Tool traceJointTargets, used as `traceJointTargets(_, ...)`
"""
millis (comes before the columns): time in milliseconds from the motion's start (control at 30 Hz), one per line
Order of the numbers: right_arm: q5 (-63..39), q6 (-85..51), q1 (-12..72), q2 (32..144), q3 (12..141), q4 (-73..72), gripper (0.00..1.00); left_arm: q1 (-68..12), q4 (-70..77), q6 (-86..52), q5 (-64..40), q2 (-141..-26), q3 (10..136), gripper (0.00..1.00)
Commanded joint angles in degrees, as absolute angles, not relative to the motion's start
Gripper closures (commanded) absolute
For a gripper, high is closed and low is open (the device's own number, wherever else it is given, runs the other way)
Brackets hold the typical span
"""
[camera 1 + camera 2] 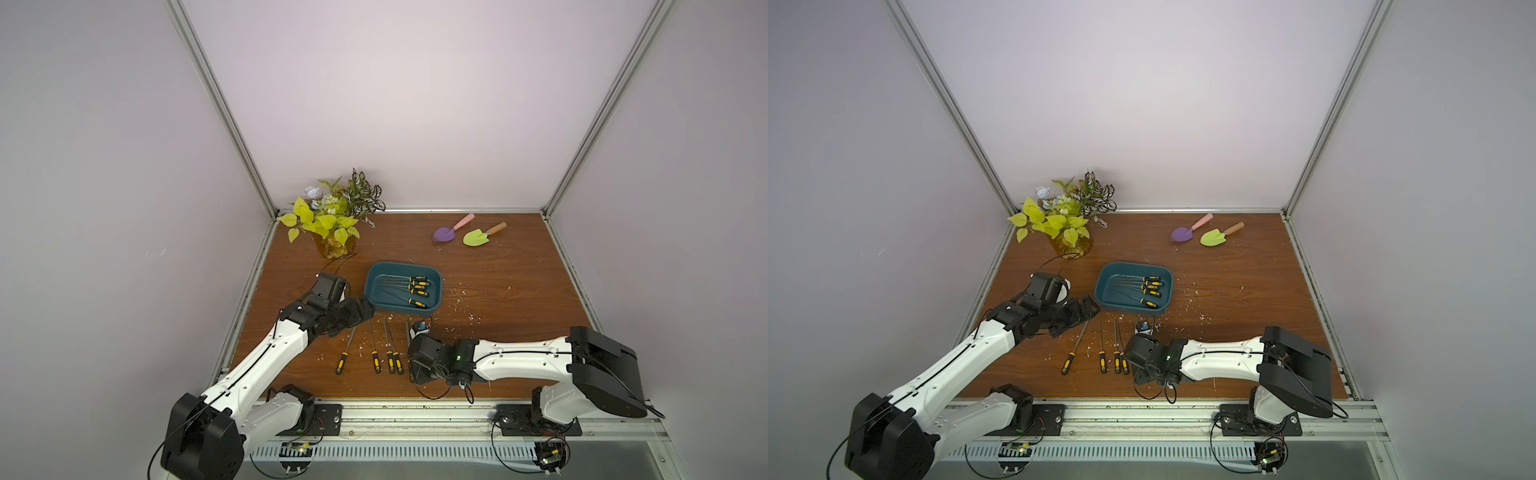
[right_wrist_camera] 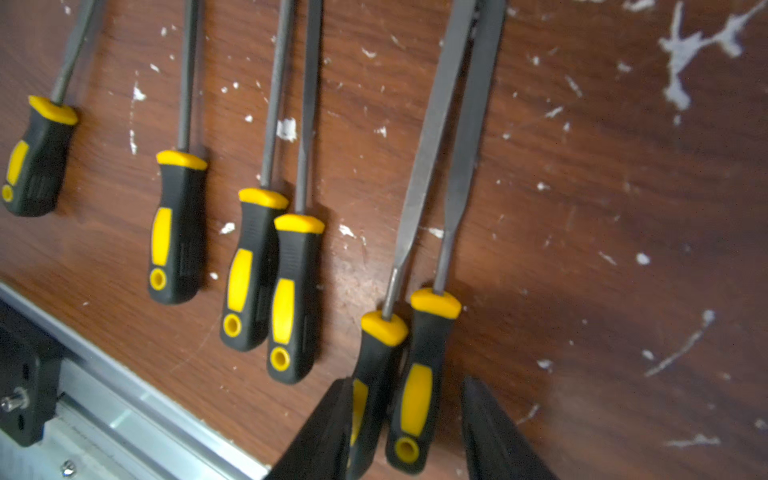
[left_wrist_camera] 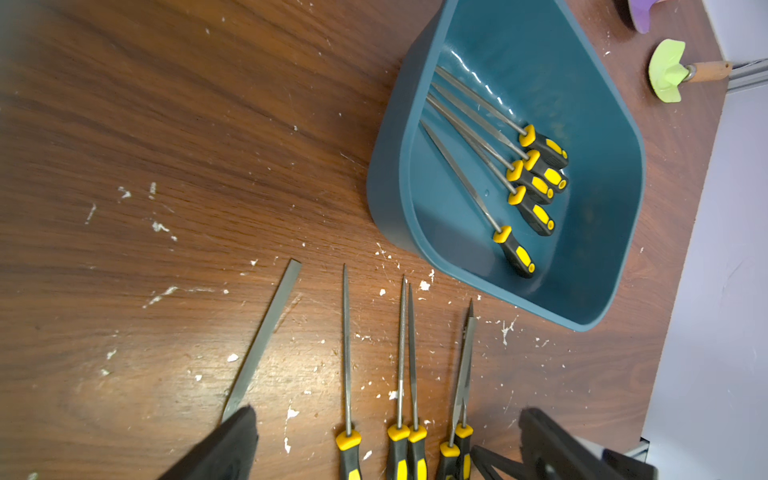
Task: Put the file tool into the storage box
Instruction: Pick up the file tool from the center of the board.
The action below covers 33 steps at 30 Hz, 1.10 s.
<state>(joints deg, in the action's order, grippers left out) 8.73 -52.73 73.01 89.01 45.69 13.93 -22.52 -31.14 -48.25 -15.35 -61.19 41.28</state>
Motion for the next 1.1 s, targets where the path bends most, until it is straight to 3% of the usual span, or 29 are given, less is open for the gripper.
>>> traceJointTargets(0,10.9,-52.5,72.7,90.5,48.4,18.9,0.53,-23.2,-31.9,-48.2,-15.6,-61.5,41.9,0.0)
traceJointTargets(600,13.4,-50.6,70.7,75.9,38.7,17.7,0.51,-23.3,-31.9,-47.5,-15.4,-62.8,42.1,0.0)
traceJointTargets(1067,7.4,-35.9,70.8,83.4,44.6,18.7,0.56,-23.4,-32.0,-47.6,-15.4,-62.2,41.9,0.0)
